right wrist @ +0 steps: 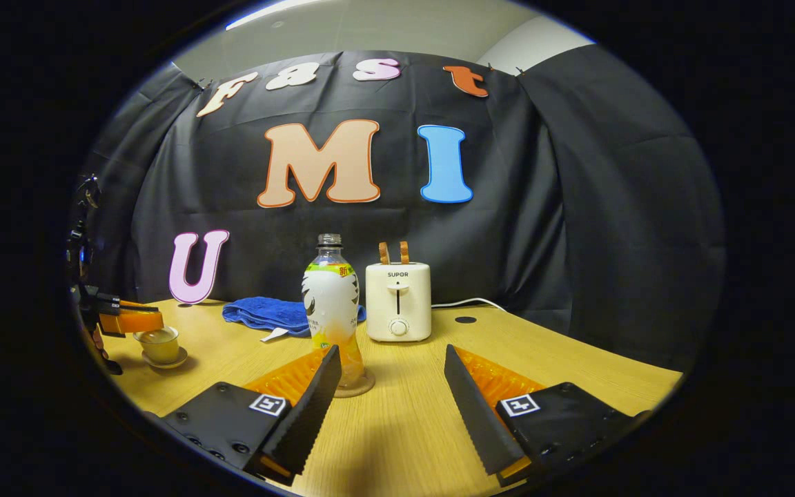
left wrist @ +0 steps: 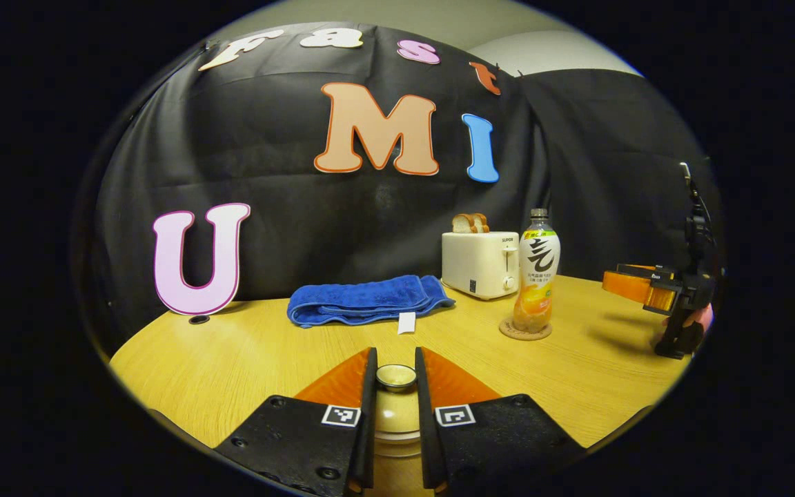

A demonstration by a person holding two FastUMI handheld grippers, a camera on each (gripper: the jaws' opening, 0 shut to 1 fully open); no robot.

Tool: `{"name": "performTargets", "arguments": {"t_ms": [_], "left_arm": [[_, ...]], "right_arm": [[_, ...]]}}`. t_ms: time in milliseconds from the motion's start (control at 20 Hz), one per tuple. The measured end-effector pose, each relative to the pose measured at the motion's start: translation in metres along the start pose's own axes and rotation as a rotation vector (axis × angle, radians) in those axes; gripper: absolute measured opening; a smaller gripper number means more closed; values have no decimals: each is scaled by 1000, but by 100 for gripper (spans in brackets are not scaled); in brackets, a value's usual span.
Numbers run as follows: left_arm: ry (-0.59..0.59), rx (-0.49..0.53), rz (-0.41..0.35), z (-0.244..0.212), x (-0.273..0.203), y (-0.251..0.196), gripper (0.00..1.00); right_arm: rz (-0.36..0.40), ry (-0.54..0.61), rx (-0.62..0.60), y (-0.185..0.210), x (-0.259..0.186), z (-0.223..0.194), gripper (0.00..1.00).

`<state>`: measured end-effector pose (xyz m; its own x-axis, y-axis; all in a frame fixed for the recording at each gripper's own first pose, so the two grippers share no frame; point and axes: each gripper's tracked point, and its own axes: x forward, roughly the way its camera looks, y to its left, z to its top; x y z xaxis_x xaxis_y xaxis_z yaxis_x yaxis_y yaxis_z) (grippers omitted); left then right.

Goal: Open the teacup lid with one hand, grasp the water bottle and pour water into the teacup with the other hand; after pouring, place the water bottle on the coaster and then close the teacup lid.

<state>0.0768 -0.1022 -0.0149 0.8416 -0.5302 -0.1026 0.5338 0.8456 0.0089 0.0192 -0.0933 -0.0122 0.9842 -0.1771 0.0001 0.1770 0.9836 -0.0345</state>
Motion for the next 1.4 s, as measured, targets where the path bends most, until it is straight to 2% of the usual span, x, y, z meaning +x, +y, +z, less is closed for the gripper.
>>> {"name": "performTargets", "arguments": {"t_ms": [200,250,350,500,600,650,750,1200,1400], "left_arm": [[21,7,4,-4,0,0,25],[25,9,3,-5,0,1,26],[24,8,3,-5,-1,1,28],[16,4,-2,-4,-1,-1,31],[7,1,-3,-2,-3,0,54],[7,0,3,-3,-2,2,76],[9,-2,12,-2,-2,3,98],[-67,-25,60,7,-28,7,96],[-103,-24,132,10,-48,17,96]], "right_arm": [[2,1,0,0,-1,0,92],[2,1,0,0,-1,0,96],[2,1,0,0,-1,1,92],[2,1,0,0,-2,1,92],[2,1,1,0,-2,1,92],[2,1,1,-1,-2,1,92],[2,1,1,-1,-2,1,92],[1,2,1,0,-2,1,92],[1,1,1,0,-2,1,92]]}}
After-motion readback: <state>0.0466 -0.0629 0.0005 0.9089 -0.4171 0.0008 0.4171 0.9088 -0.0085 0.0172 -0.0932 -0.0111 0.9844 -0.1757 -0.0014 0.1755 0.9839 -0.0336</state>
